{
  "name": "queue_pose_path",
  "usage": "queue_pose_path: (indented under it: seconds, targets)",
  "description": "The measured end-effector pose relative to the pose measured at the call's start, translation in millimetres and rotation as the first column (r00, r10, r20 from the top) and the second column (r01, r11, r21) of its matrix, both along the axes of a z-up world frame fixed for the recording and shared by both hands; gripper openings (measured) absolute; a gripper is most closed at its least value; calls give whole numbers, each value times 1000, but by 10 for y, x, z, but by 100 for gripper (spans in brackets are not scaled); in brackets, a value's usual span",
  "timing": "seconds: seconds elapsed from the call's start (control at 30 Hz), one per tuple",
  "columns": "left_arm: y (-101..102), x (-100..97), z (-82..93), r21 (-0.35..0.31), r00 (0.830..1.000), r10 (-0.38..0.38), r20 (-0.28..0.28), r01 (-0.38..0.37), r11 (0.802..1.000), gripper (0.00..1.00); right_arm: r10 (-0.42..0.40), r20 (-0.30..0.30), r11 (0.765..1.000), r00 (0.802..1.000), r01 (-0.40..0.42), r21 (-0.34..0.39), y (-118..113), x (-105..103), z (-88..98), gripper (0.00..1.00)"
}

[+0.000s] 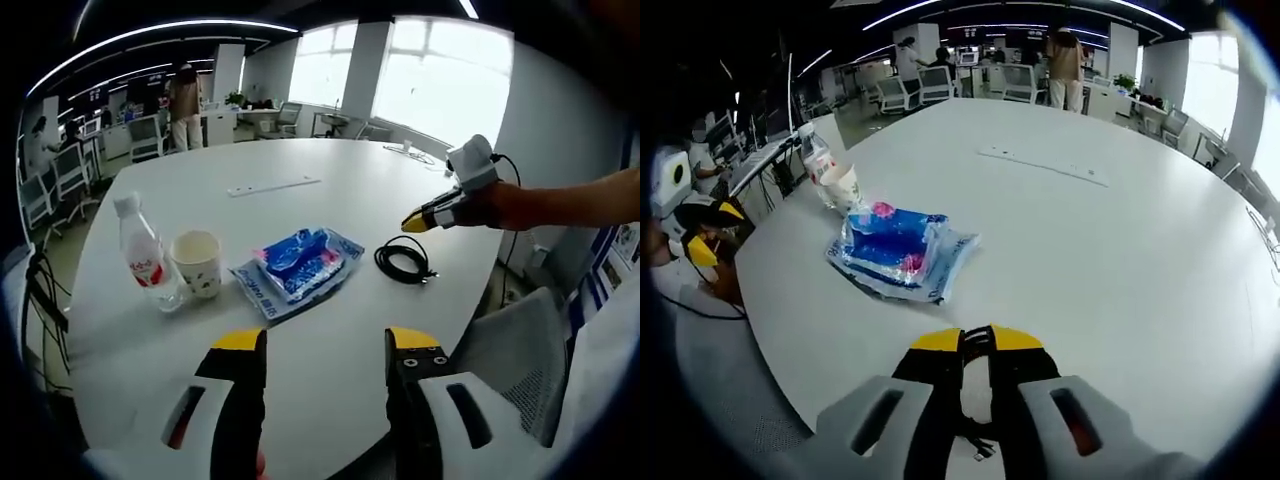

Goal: Arrange the tabletop items into an orderly group along one side of the table until the central work area is clear of visible clutter.

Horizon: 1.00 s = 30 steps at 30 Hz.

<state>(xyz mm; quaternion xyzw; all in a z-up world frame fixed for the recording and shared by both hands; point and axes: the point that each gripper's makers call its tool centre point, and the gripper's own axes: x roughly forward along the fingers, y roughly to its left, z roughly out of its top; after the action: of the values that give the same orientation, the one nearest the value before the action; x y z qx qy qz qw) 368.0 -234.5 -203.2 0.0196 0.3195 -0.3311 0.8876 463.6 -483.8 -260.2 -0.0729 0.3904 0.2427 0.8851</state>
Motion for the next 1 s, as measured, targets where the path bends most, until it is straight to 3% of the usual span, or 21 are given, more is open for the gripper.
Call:
queue_pose_path:
  seconds: [0.37, 1.0]
  targets:
    - [36, 3, -23, 1, 1000, 8, -11, -8, 1000, 47, 57, 8, 998, 998, -57, 5, 274, 184, 9, 12]
    - [81, 78, -36, 3, 1000, 18, -19, -18, 1000, 47, 148, 13, 989, 989, -148, -12, 529, 403, 1, 17]
